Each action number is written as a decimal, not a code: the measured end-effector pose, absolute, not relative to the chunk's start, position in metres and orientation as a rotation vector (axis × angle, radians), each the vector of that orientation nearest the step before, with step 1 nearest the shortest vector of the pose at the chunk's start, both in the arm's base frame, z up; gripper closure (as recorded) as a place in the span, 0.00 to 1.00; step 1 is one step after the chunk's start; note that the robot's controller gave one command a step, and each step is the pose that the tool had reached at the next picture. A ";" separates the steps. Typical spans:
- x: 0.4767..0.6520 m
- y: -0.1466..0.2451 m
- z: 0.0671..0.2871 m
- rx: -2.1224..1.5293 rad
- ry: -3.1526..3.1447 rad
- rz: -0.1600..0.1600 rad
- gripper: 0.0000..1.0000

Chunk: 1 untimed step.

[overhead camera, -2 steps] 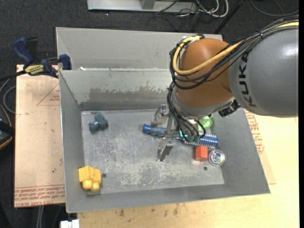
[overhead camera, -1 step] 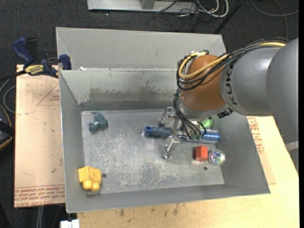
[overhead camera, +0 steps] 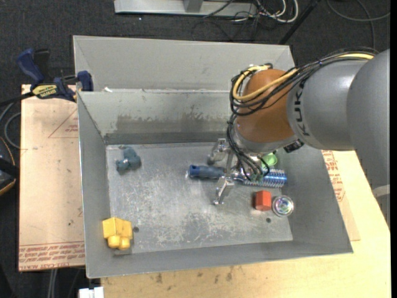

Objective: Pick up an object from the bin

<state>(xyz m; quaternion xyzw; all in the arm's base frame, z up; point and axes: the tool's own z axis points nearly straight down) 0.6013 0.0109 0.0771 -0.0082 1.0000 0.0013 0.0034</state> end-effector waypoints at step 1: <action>0.617 -0.034 0.076 0.179 3.125 0.011 0.00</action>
Offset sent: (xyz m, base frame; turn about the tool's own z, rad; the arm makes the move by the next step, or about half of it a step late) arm 0.0106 -0.0475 -0.0071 0.1306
